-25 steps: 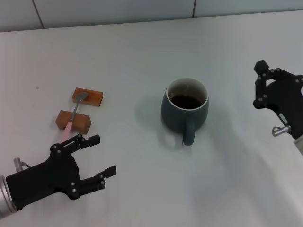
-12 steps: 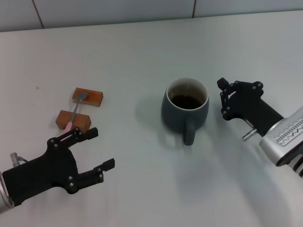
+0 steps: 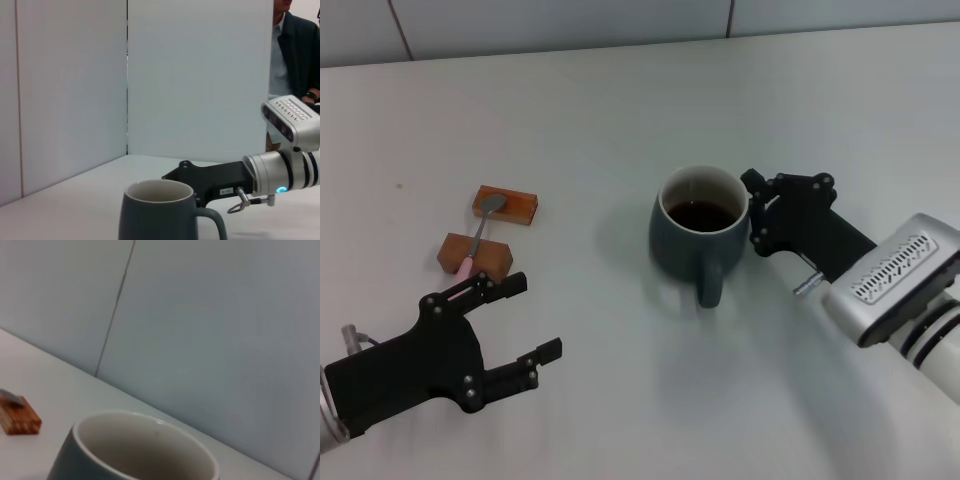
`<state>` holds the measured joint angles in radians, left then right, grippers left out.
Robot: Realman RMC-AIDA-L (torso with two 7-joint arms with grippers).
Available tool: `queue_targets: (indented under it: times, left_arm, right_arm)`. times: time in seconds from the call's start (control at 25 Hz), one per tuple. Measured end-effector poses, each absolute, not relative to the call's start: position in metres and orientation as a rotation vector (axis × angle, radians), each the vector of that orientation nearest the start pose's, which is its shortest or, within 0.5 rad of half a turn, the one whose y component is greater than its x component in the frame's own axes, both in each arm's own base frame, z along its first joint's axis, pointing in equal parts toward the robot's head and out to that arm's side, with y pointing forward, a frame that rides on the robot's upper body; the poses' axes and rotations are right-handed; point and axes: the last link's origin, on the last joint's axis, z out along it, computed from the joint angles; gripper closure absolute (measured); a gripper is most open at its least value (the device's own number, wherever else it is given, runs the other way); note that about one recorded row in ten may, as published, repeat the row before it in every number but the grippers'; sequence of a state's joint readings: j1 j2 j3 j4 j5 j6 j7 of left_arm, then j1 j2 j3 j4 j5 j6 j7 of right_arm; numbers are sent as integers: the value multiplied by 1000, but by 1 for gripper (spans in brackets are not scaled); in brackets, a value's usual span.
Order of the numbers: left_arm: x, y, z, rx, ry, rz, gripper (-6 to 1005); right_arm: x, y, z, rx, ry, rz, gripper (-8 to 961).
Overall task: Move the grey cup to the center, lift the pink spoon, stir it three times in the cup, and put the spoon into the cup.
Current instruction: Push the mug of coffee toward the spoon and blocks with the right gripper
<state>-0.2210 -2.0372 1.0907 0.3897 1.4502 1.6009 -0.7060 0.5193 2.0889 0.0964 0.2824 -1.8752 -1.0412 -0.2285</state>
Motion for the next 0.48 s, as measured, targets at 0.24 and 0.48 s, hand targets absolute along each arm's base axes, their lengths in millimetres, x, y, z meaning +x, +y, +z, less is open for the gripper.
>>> queue_targets:
  times: [0.24, 0.48]
  left_arm:
    - [-314, 222, -32, -2569, -283, -903, 199]
    - [-314, 221, -32, -2568, -286, -906, 199]
  right_arm:
    - [264, 318, -117, -2130, 193, 469, 955]
    - [243, 325, -132, -2197, 204, 477, 955]
